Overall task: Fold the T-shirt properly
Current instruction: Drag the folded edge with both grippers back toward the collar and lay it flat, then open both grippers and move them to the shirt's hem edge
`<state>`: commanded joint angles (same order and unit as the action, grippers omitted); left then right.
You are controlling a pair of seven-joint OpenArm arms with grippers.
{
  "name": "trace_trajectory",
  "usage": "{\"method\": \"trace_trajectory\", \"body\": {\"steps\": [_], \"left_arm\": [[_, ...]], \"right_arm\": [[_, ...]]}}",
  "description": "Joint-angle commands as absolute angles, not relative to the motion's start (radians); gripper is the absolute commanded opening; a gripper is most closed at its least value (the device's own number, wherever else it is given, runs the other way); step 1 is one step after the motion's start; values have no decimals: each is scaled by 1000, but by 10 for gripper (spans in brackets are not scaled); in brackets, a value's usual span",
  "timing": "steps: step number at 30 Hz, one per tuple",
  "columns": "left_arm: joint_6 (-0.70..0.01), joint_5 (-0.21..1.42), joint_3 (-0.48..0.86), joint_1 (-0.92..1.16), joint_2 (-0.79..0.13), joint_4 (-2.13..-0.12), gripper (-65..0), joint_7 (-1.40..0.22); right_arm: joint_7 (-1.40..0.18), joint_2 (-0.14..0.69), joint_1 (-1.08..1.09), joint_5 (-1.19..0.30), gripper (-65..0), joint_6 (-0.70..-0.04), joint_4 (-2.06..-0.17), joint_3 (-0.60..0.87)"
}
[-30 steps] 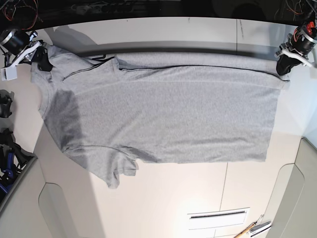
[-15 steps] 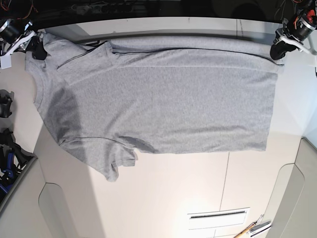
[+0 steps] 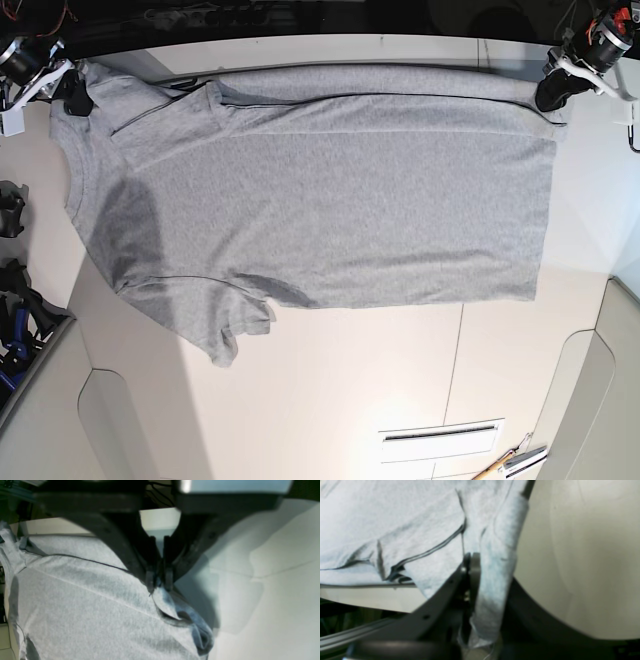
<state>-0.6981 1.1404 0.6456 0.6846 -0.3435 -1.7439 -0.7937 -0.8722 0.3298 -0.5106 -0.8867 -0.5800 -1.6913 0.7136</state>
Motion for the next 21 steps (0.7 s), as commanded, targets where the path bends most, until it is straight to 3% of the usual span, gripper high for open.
{"method": "trace_trajectory", "body": {"steps": [2, 4, 5, 14, 21], "left_arm": [[-698, 1133, 646, 685, -344, -1744, -530, -794], [-698, 1116, 646, 685, -344, -1744, -424, -794], [-698, 1112, 649, 685, -344, -1744, -413, -808], [-698, 1190, 837, 684, -347, -1754, -407, -867], [-698, 1223, 867, 672, -378, -1754, -290, -870]], "right_arm": [[-872, 330, -511, -878, -622, -580, -1691, 714], [-872, 330, -510, -879, -493, -580, -1691, 714], [-872, 330, -510, -879, -464, -580, -1691, 715], [-867, 335, -492, -910, -461, -580, -1691, 884], [-819, 356, -391, -900, -461, -580, -1691, 914]]}}
